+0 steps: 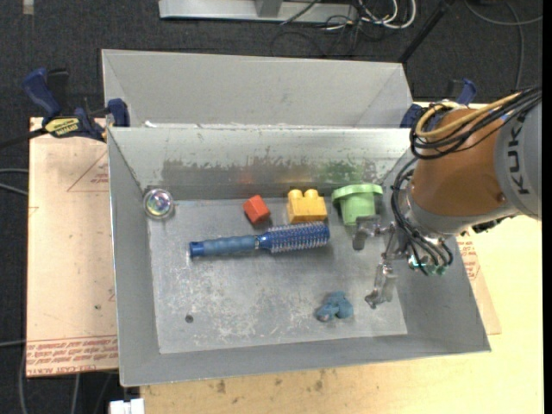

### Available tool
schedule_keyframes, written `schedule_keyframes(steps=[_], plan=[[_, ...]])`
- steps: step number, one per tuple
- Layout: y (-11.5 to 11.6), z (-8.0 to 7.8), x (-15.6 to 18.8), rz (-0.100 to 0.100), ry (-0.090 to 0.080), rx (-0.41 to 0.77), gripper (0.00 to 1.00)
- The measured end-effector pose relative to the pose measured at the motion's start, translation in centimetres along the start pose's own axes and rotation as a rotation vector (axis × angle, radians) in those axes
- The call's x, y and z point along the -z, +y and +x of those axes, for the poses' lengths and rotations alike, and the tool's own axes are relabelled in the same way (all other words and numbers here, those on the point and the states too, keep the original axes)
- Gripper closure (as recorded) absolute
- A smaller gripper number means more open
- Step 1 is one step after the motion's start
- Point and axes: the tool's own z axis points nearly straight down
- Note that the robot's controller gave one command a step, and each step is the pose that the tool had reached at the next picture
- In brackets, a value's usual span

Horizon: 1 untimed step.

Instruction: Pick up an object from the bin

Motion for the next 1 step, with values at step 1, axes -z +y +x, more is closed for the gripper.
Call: schedule_keyframes(steps=[1], plan=[[2.38, 4.85, -7.28, -0.001, -0.018, -0.046, 0.0]])
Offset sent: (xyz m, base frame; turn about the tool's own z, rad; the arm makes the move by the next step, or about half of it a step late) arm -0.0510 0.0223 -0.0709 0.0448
